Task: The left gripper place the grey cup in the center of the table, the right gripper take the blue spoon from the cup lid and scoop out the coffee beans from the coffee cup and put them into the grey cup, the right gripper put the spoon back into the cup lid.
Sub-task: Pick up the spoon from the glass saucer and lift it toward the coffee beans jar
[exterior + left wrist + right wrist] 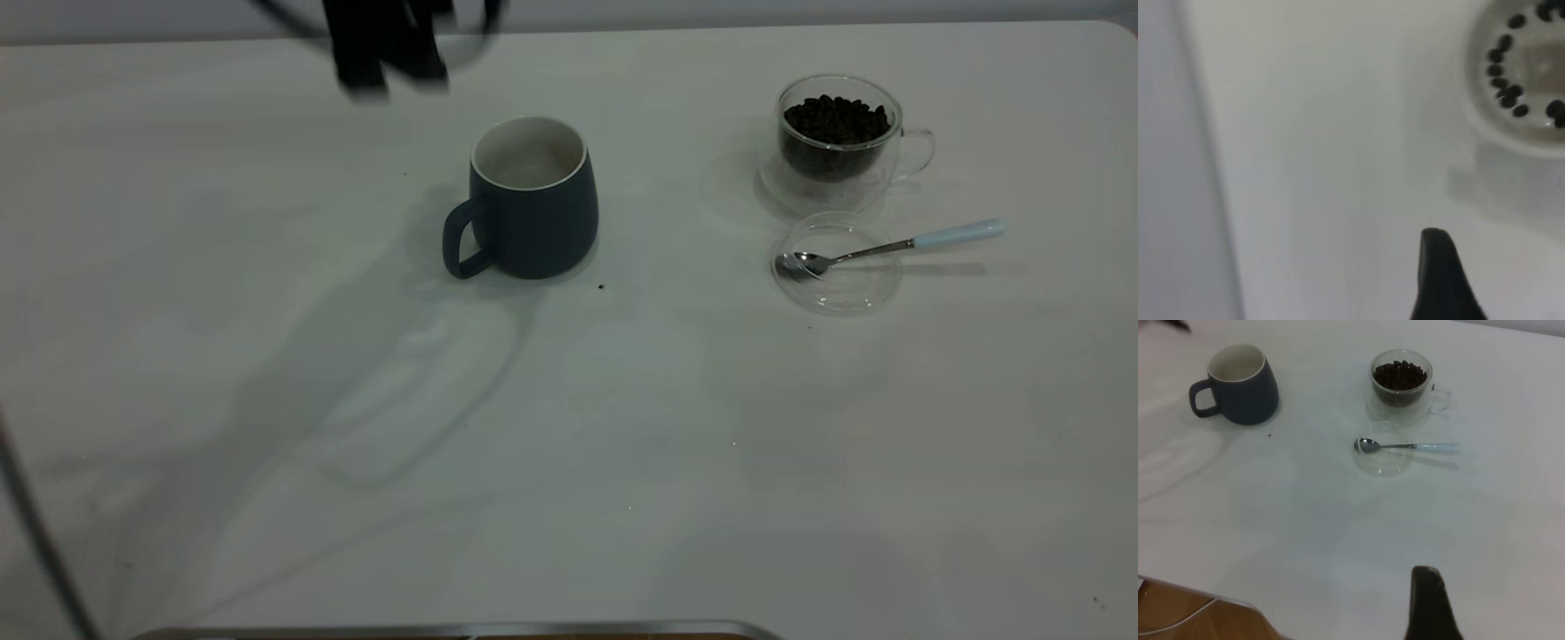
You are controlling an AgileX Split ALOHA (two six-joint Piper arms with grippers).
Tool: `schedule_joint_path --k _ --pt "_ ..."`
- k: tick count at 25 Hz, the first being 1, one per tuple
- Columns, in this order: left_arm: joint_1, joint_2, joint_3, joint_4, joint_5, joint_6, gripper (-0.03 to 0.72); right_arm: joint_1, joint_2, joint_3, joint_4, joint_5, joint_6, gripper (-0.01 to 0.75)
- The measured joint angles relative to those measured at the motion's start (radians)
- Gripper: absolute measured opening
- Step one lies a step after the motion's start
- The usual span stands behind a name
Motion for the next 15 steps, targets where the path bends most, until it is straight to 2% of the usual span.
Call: schedule_joint_path --k 6,10,15 --pt "0.003 -0.353 0.000 0.038 0.285 -0.381 0.514 0.000 0.000 0.000 0.000 0.000 0.000 0.523" --pt "0.003 -0.604 0.000 0.142 0.455 -0.616 0.514 0.000 0.000 0.000 0.000 0.000 0.000 0.523" --pt "0.003 -0.858 0.000 0.228 0.727 -0.873 0.514 0.000 0.000 0.000 0.000 0.000 0.000 0.523"
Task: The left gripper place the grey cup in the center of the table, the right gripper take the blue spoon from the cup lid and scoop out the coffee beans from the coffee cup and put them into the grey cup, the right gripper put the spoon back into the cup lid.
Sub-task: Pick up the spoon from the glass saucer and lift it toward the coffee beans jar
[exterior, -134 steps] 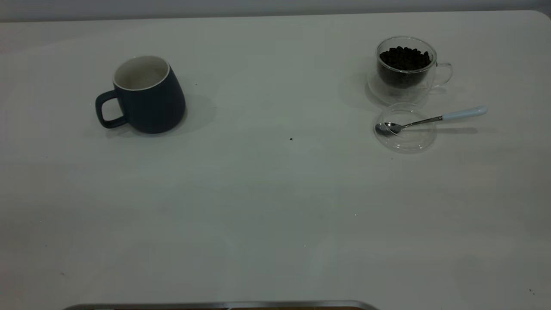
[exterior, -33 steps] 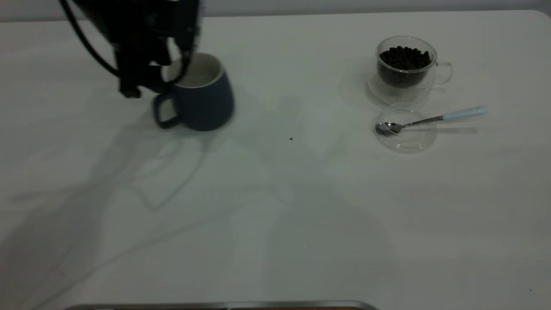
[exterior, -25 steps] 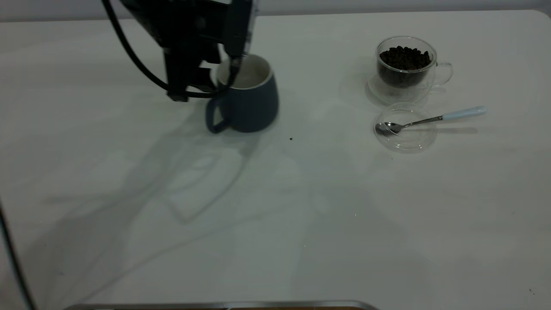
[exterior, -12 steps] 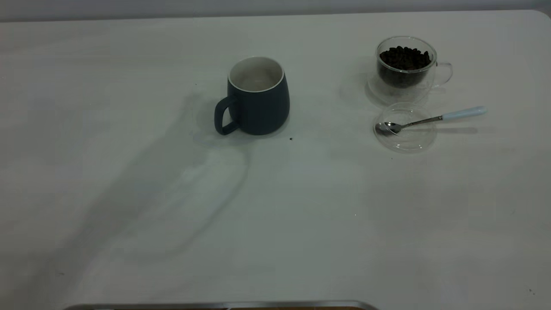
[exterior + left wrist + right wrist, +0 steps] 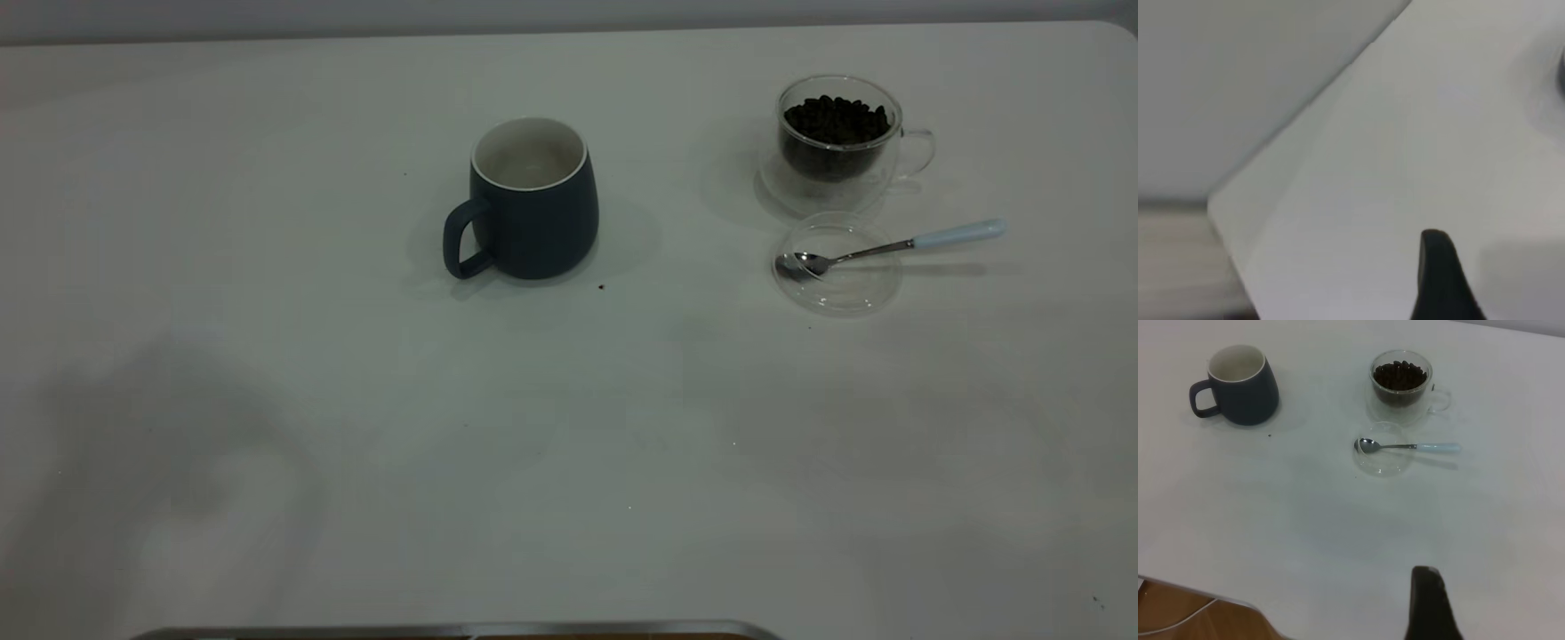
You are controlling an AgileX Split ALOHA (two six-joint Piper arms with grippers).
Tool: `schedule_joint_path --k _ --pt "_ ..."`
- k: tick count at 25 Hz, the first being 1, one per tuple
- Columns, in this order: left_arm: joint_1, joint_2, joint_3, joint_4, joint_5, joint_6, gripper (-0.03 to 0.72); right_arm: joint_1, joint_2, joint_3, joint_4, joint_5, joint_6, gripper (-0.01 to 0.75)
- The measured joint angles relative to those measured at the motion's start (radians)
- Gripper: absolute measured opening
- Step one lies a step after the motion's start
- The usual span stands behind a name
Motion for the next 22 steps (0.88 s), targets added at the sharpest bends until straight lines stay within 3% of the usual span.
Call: schedule_joint_path --k 3,10,22 --pt "0.000 -0.110 0.003 -0.002 0.131 -0.056 0.514 0.000 0.000 0.000 0.000 0.000 0.000 0.523" --pt "0.000 -0.300 0.150 -0.086 0.131 -0.190 0.514 0.000 0.000 0.000 0.000 0.000 0.000 0.523" --pt "0.000 -0.789 0.633 -0.298 0.131 -0.232 0.514 0.000 0.000 0.000 0.000 0.000 0.000 0.523"
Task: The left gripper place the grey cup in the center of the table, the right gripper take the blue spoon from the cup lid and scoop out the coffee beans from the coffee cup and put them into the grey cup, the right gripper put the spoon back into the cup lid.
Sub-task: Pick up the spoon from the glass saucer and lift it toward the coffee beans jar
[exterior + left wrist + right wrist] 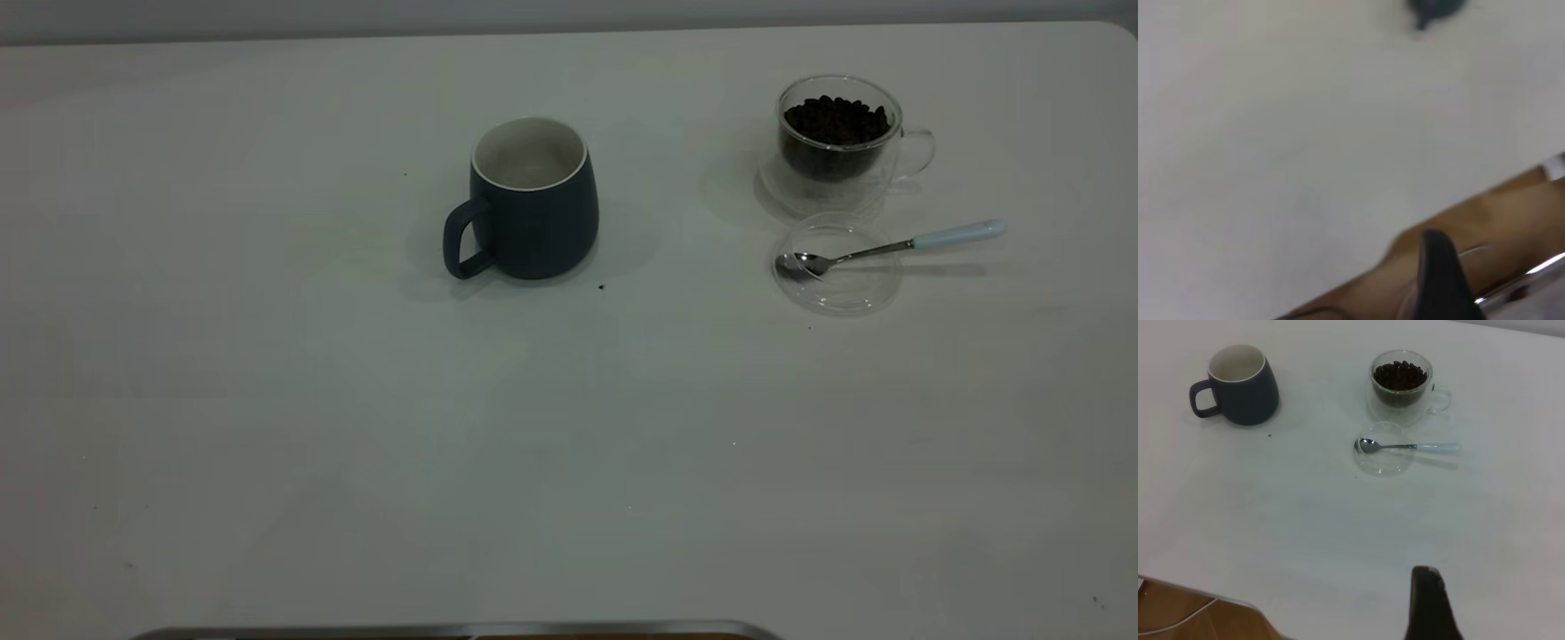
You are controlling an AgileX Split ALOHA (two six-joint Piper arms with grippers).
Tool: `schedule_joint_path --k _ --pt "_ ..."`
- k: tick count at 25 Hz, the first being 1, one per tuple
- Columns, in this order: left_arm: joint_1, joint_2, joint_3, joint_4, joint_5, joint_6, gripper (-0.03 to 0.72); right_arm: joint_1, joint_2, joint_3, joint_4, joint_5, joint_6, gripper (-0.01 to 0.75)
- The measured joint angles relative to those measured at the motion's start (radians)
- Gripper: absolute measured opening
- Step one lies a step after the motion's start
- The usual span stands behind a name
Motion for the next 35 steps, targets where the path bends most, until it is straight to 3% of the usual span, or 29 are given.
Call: schedule_joint_path --k 7,15,18,35 --pt "0.026 -0.202 0.115 -0.011 0.000 -0.079 0.514 0.000 0.000 0.000 0.000 0.000 0.000 0.523" --pt "0.297 -0.334 0.197 0.012 -0.005 -0.083 0.514 0.000 0.000 0.000 0.000 0.000 0.000 0.523" --pt "0.364 -0.381 0.228 0.012 -0.007 -0.059 0.514 0.000 0.000 0.000 0.000 0.000 0.000 0.523" --pt "0.381 -0.394 0.256 0.012 -0.026 -0.039 0.514 0.000 0.000 0.000 0.000 0.000 0.000 0.523"
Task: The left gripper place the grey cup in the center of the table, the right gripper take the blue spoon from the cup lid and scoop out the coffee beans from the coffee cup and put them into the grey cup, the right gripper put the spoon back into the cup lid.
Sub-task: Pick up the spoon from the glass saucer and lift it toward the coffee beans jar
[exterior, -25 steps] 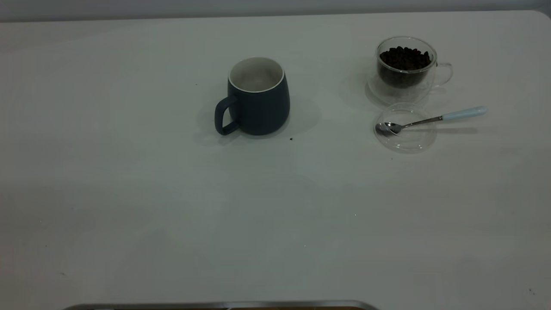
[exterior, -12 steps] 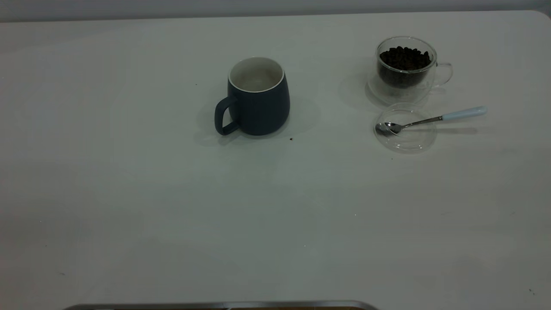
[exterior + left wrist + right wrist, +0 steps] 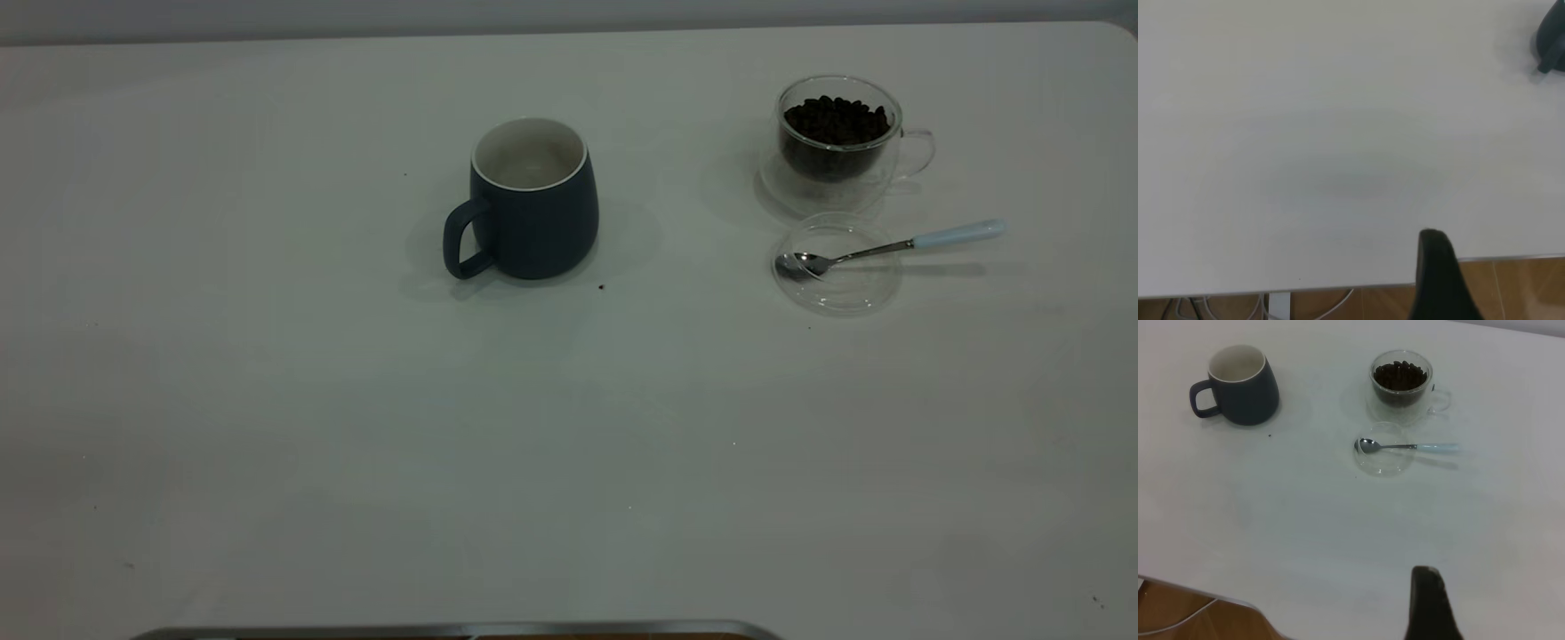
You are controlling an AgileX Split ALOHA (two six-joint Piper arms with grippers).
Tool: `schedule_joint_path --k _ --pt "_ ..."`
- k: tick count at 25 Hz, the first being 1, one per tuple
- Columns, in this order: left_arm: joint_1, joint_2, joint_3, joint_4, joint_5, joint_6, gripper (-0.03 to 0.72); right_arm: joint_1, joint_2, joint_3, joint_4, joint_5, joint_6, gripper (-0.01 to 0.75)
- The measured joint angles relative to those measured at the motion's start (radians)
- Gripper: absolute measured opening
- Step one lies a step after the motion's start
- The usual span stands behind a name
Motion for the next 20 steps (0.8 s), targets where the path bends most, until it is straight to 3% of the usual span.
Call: schedule_joint_path --k 13,20 --pt "0.000 0.000 0.000 0.000 -0.001 0.000 0.514 0.000 0.004 -0.001 0.059 -0.016 0.031 0.523" --pt "0.000 0.000 0.000 0.000 -0.001 0.000 0.514 0.000 0.333 -0.148 0.076 -0.188 0.074 0.601"
